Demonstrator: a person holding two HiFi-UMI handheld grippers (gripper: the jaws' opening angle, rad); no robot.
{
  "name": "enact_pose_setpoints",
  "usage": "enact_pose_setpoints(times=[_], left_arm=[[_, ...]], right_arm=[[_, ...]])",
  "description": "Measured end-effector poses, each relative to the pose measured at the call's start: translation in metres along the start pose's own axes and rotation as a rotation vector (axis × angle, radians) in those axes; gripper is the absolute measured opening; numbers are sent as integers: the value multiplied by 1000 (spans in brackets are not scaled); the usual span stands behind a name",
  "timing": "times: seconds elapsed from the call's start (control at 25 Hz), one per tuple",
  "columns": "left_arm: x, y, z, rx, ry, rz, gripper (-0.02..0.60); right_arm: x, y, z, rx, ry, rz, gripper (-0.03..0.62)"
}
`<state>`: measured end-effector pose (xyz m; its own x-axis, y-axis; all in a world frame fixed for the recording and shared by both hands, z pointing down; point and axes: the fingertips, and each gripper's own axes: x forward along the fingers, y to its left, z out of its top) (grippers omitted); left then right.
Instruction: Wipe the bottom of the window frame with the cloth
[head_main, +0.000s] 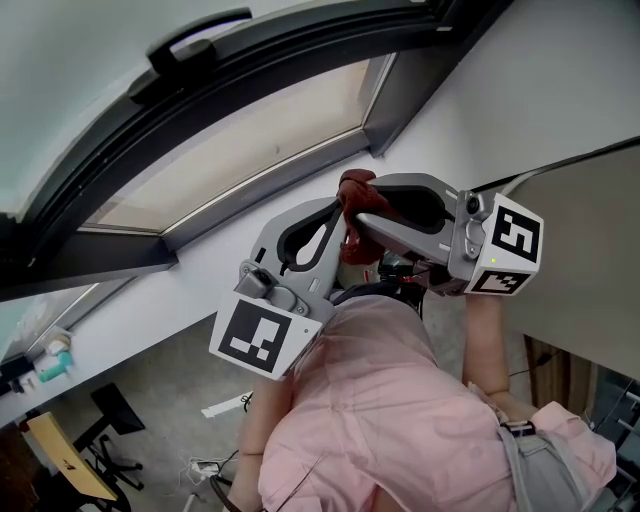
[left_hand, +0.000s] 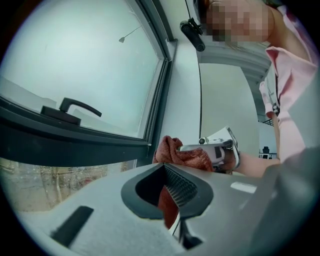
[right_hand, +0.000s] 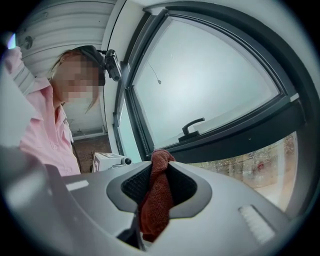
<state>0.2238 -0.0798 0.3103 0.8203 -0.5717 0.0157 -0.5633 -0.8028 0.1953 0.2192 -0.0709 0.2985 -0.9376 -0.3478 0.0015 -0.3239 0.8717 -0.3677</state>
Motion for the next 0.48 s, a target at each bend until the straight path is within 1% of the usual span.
enact_pose_setpoints(times=[0.08,0.2,0.28,0.36,0.48], left_arm=[[-1,-2,-3,-6,2,-7,-6],[-3,-3,-11,-49,18,-31,-6],[-3,-4,-10,-72,5,-42,-6],[-2,-3,-5,-59,-11,-34,-5],[-3,-4,-5,-38,1,-22,-6]], right_arm=[[-1,0,-2,-13,15,0,97],[-2,2,-4,-7,26,14,105],[-1,6,-5,4,28,31,140],[1,7,-6,13,35,39,178],[1,8,-8,33,40,50,176]])
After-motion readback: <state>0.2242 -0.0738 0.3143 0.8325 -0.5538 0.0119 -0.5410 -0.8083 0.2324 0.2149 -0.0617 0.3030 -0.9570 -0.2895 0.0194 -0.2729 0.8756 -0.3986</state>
